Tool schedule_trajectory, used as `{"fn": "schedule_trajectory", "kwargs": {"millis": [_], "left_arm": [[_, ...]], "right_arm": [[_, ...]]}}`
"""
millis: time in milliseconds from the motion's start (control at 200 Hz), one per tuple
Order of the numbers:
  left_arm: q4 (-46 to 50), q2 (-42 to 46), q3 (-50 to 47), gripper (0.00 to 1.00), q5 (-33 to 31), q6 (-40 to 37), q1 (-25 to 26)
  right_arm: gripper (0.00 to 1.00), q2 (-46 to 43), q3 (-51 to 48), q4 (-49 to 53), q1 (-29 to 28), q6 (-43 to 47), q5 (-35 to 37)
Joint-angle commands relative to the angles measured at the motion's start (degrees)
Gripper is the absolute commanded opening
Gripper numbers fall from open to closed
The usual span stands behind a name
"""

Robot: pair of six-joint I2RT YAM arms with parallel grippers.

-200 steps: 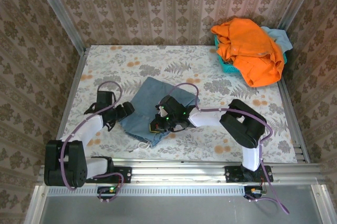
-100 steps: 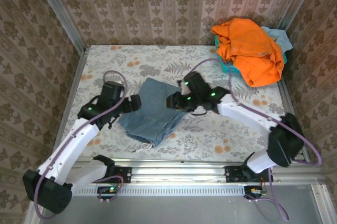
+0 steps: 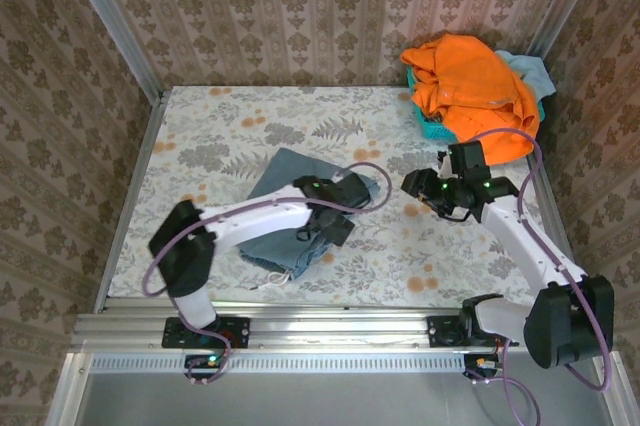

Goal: Fold and stack the trousers

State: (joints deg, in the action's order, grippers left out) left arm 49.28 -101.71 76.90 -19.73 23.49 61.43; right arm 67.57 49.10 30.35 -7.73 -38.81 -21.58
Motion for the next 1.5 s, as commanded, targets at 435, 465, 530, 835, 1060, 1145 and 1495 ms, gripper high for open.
{"fn": "schedule_trajectory", "kwargs": {"millis": [435, 465, 530, 835, 1060, 1145, 1495], "left_arm": [[-4.4, -9.9, -3.5, 0.79, 3.9, 1.3, -14.6], [-4.0, -10.0, -3.2, 0.77, 3.9, 1.1, -16.6], [-3.4, -10.0, -2.1, 0.77, 4.0, -0.6, -20.2], [3.1, -16.4, 11.9, 0.78, 3.2, -10.0, -34.3], [7.5, -24.5, 22.8, 0.78, 0.5, -17.8, -41.8], [8.7, -24.3, 24.2, 0.78, 1.0, -18.3, -42.6], [12.5, -3.3, 14.0, 1.0, -4.5, -11.1, -31.2]], "right_arm": [[0.59, -3.7, -1.9, 0.7, 1.8, 1.3, -4.8], [0.58, -3.6, -2.0, -1.0, 1.8, 1.0, -5.3], [0.58, -3.8, -2.1, -2.0, 1.8, 0.3, -6.2], [0.58, -3.2, -2.0, -5.8, 1.9, -0.6, -9.7], [0.58, -0.7, -1.3, -8.4, 2.4, -0.6, -12.6], [0.58, -0.3, -0.9, -8.7, 2.7, -0.4, -13.7], [0.59, -1.2, -1.4, -9.3, 3.1, -0.3, -14.5]]}}
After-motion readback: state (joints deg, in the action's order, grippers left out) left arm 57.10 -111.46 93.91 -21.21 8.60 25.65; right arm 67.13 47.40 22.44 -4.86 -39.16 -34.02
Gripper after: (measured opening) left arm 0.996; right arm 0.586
